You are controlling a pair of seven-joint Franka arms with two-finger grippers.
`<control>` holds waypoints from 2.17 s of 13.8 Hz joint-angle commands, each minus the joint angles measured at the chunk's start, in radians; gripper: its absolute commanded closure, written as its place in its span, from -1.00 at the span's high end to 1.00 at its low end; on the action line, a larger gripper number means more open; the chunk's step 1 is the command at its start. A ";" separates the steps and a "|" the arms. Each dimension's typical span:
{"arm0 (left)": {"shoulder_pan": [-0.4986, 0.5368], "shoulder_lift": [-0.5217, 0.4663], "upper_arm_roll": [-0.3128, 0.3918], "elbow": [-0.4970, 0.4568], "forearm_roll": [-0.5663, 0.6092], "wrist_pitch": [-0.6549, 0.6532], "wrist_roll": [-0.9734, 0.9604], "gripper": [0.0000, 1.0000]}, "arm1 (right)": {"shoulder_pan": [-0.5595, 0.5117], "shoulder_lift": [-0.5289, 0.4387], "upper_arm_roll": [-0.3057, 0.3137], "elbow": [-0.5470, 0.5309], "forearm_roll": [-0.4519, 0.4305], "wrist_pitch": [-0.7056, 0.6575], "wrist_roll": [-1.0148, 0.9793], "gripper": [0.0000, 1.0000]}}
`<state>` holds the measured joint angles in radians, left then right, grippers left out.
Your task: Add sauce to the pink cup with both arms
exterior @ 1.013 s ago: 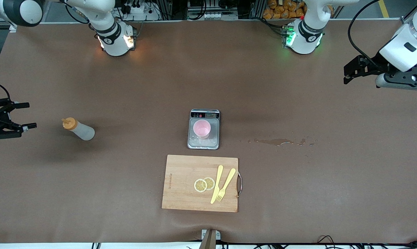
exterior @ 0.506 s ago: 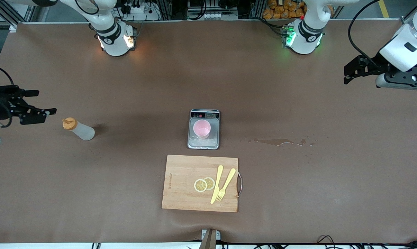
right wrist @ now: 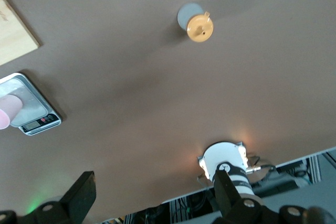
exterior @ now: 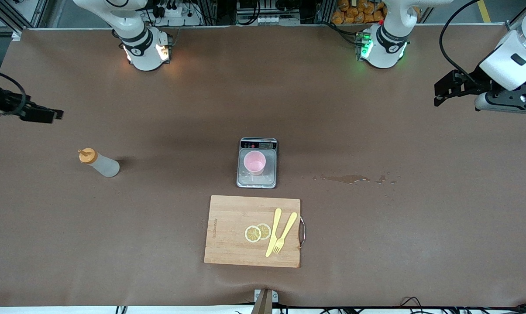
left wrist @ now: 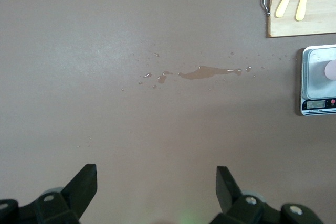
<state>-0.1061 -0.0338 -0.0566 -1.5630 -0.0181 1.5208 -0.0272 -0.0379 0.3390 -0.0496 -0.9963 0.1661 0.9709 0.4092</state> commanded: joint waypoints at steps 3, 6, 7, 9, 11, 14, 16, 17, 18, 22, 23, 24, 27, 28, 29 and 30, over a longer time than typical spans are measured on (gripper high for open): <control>0.000 -0.003 -0.002 0.003 0.017 0.006 -0.013 1.00 | -0.011 -0.303 0.010 -0.382 -0.056 0.227 -0.102 1.00; 0.000 -0.003 -0.002 0.003 0.017 0.006 -0.013 1.00 | -0.002 -0.396 0.013 -0.522 -0.060 0.340 -0.132 1.00; 0.000 -0.003 -0.002 0.003 0.017 0.006 -0.013 1.00 | 0.016 -0.411 0.016 -0.547 -0.062 0.353 -0.124 1.00; 0.000 -0.001 -0.002 0.003 0.017 0.006 -0.013 1.00 | 0.035 -0.410 0.022 -0.547 -0.092 0.373 -0.124 1.00; 0.000 -0.001 -0.002 0.003 0.017 0.006 -0.013 1.00 | 0.032 -0.387 0.034 -0.504 -0.120 0.373 -0.127 1.00; 0.000 -0.001 -0.002 0.003 0.017 0.006 -0.013 1.00 | 0.006 -0.348 0.036 -0.463 -0.125 0.384 -0.138 1.00; 0.000 -0.001 -0.002 0.003 0.017 0.006 -0.013 1.00 | 0.006 -0.344 0.036 -0.459 -0.149 0.449 -0.142 1.00; 0.000 -0.001 -0.002 0.003 0.017 0.006 -0.013 1.00 | 0.004 -0.344 0.042 -0.459 -0.154 0.463 -0.164 1.00; 0.000 -0.001 -0.002 0.003 0.015 0.006 -0.013 1.00 | 0.006 -0.344 0.047 -0.461 -0.158 0.480 -0.194 1.00; 0.000 -0.001 -0.002 0.003 0.017 0.006 -0.013 1.00 | 0.012 -0.344 0.047 -0.461 -0.171 0.505 -0.239 1.00; 0.000 -0.001 -0.002 0.003 0.017 0.006 -0.013 1.00 | 0.013 -0.345 0.048 -0.461 -0.171 0.503 -0.239 1.00; 0.000 -0.001 -0.002 0.003 0.015 0.006 -0.013 1.00 | 0.016 -0.347 0.047 -0.461 -0.171 0.502 -0.239 1.00; 0.000 -0.001 -0.002 0.003 0.017 0.006 -0.013 1.00 | 0.021 -0.347 0.047 -0.461 -0.172 0.502 -0.239 1.00; 0.000 -0.001 -0.002 0.003 0.017 0.006 -0.013 1.00 | 0.023 -0.347 0.047 -0.463 -0.172 0.502 -0.239 1.00; 0.000 -0.001 -0.002 0.003 0.017 0.006 -0.013 1.00 | 0.026 -0.347 0.047 -0.463 -0.172 0.502 -0.237 1.00; 0.000 -0.001 -0.002 0.003 0.017 0.006 -0.013 1.00 | 0.029 -0.347 0.047 -0.461 -0.172 0.502 -0.237 1.00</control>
<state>-0.1057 -0.0338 -0.0561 -1.5628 -0.0181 1.5210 -0.0272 -0.0163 -0.0151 -0.0070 -1.4779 0.0170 1.4798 0.1826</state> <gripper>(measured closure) 0.000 0.000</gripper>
